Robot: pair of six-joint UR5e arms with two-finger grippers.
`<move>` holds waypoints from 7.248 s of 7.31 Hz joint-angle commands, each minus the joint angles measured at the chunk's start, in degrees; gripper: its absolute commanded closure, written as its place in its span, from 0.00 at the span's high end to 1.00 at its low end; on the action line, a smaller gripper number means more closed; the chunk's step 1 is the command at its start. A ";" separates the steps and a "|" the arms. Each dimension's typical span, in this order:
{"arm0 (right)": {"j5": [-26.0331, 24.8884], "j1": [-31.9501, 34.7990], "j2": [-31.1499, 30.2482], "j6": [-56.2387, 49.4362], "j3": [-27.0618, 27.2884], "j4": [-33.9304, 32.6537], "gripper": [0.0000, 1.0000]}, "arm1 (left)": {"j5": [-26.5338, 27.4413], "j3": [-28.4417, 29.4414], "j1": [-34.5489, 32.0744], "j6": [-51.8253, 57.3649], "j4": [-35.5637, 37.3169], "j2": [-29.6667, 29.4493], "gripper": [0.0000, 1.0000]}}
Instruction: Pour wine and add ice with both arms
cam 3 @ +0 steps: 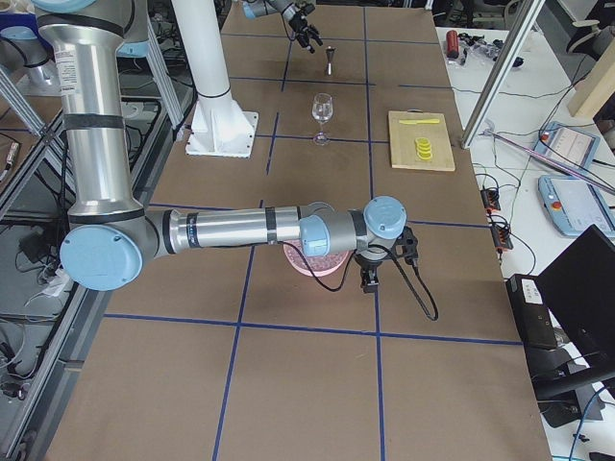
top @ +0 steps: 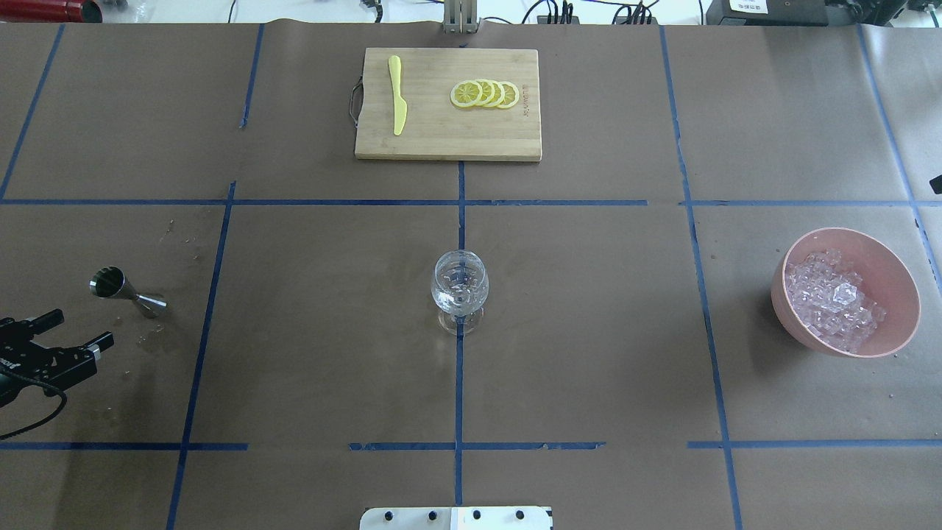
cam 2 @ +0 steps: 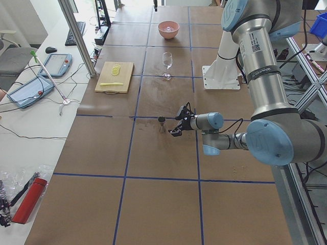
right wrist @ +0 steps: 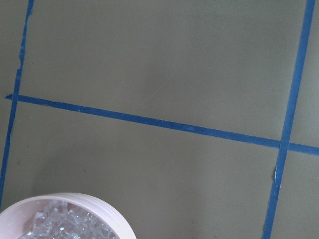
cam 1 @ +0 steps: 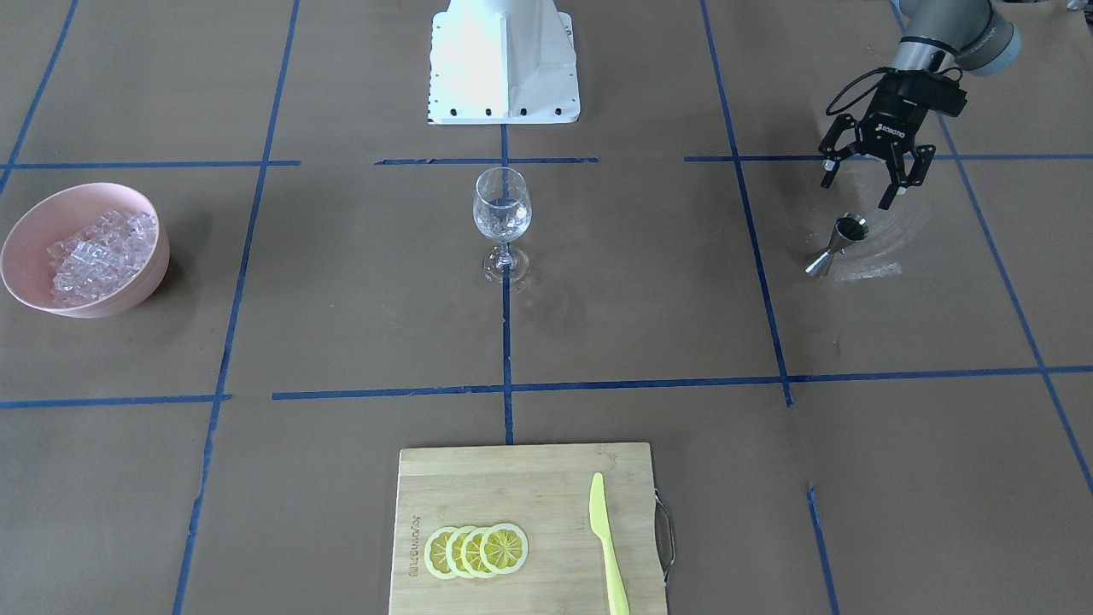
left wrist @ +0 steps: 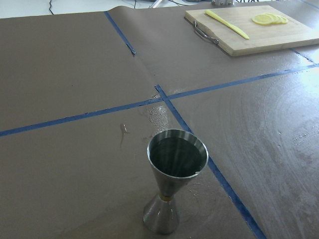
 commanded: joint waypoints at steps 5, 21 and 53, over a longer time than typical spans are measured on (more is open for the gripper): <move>0.09 0.09 -0.42 0.05 1.69 0.00 1.00 | 20.82 12.51 3.76 -0.13 0.37 -12.38 0.99; 0.00 0.00 -0.16 -0.30 1.34 0.00 1.00 | 27.09 16.83 3.67 -0.13 -0.15 -17.14 0.61; -0.09 0.00 -0.07 -0.12 1.51 0.00 1.00 | 23.59 -1.28 6.84 45.75 34.65 -49.39 0.00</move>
